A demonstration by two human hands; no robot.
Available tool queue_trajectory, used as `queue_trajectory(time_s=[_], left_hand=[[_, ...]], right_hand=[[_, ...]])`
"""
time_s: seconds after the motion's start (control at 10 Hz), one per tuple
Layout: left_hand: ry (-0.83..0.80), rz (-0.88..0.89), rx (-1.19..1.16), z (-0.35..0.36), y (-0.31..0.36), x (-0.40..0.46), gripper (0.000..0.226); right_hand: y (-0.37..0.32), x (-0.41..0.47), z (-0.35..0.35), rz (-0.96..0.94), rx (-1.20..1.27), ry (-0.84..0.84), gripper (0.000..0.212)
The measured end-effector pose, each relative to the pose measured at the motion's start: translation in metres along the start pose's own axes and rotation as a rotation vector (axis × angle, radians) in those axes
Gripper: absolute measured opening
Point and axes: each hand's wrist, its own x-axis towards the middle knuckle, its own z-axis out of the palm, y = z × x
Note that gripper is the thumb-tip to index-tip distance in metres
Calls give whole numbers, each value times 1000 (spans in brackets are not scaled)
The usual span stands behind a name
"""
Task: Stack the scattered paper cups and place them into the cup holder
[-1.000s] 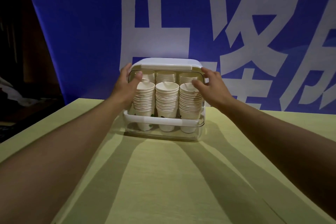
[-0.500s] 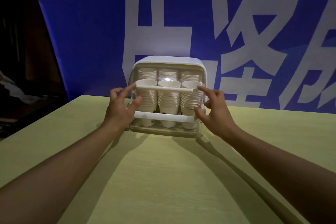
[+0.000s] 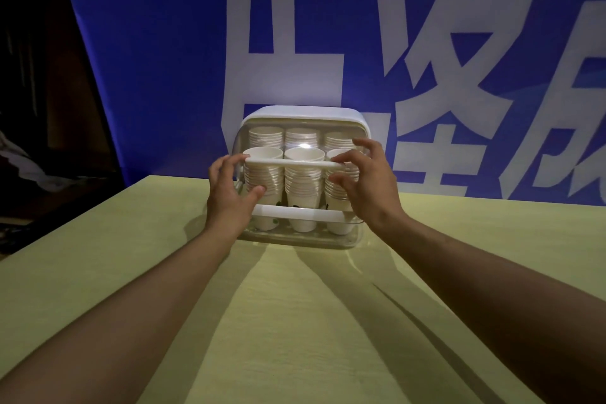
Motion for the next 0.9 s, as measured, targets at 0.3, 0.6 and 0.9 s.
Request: queue_trajectory(time_s=[0.3,0.6,0.9], left_hand=[[-6,116,-9,4,-18,-20,50],[-59,24,148,4,-19,-44,46],[-206,111,615,-5,30,-86,66]], right_hand=[[19,-29,9,-72,-54,1,22],[38,-59,15,-159,-211,-67,35],[19,-86,-50,-146,-397,-503,35]])
